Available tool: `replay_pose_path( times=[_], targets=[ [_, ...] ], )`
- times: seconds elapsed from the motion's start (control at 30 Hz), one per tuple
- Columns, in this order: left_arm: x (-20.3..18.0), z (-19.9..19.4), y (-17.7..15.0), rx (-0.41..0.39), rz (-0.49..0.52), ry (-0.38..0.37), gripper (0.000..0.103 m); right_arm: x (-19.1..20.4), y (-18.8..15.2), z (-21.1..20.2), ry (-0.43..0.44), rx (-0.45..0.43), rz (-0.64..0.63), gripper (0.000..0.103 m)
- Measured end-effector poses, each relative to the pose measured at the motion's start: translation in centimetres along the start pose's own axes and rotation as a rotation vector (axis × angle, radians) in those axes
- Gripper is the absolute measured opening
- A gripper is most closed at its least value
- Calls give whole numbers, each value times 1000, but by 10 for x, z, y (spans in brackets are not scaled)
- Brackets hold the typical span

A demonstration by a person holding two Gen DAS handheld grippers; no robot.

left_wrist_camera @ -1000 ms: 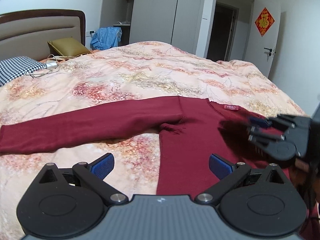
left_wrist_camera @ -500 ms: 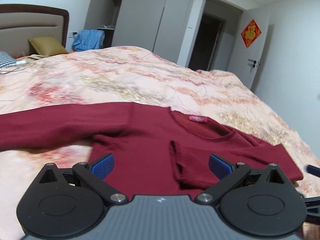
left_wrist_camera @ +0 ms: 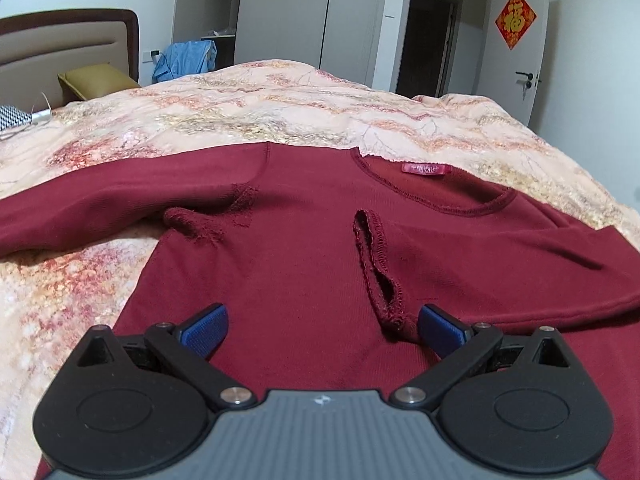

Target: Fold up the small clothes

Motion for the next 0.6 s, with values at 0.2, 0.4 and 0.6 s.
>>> replay_pose_path(
  times=[0.2,0.4,0.6],
  targets=[
    [0,0,0,-7,1,-2,103,-4,-10,8,-36,54,11,101],
    [0,1,1,-9,-1,-4,103,-3,-15,8,0,80,29,102],
    [5,-4,4,-31,-31,-31,103,-6,-27,-10,67,130,103,103]
  ],
)
Point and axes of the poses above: each gripper's, at about its wrist camera, not at the fingertips, and z roughly the way its jaws point, x to its left, y to its top, the point moved 8 cm from there along z, roughly the way its jaws point, and after that the axes turned 2 degrees about x, right-handed, at the moved point
